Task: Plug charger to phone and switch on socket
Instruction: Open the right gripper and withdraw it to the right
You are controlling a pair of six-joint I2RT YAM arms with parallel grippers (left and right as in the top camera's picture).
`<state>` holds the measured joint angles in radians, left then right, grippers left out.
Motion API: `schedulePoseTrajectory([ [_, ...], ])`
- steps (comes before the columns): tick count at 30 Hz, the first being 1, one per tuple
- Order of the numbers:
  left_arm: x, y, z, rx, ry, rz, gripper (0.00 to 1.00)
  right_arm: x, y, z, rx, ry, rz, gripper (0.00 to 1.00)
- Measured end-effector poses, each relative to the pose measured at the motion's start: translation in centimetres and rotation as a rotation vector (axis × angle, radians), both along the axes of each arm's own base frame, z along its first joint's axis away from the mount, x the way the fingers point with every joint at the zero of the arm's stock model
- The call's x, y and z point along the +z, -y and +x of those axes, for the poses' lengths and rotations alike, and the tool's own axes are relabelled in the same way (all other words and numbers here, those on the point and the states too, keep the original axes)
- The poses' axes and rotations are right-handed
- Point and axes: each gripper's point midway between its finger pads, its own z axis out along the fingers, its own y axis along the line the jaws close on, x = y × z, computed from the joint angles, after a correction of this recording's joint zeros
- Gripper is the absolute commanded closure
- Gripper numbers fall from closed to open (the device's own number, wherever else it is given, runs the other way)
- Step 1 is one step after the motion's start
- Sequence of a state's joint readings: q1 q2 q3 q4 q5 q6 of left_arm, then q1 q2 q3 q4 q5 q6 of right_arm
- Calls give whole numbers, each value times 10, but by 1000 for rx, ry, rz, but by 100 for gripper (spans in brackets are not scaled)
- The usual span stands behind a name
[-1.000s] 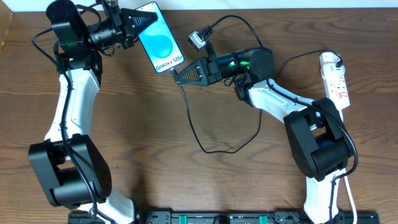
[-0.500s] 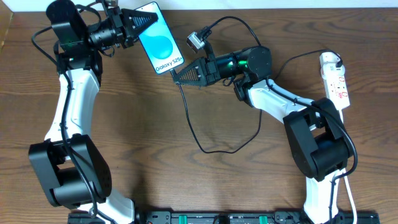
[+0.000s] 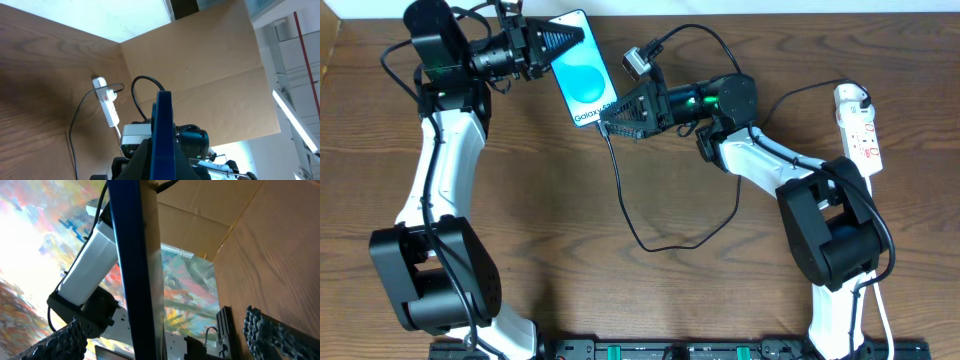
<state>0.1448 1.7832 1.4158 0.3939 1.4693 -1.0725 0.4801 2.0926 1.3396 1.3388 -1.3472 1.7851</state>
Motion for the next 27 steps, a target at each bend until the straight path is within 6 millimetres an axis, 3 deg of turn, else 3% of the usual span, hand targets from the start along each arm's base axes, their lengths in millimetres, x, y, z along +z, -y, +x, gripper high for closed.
schedulePoseTrajectory([
  [5,0,-4,-2,-11,0,-1,93,0,14,15,-41,10,1,1],
  [11,0,-8,-6,-24,0,-3,93,-4,51,49,-145,25,-3,1],
  [15,1,-8,-6,-28,2,-3,93,-35,70,77,-199,-145,-99,1],
  [19,1,-8,-6,-28,1,-3,93,-57,73,81,-203,-220,-152,1],
  [27,1,-8,-6,-28,1,-3,93,-62,71,85,-233,-176,-150,1],
])
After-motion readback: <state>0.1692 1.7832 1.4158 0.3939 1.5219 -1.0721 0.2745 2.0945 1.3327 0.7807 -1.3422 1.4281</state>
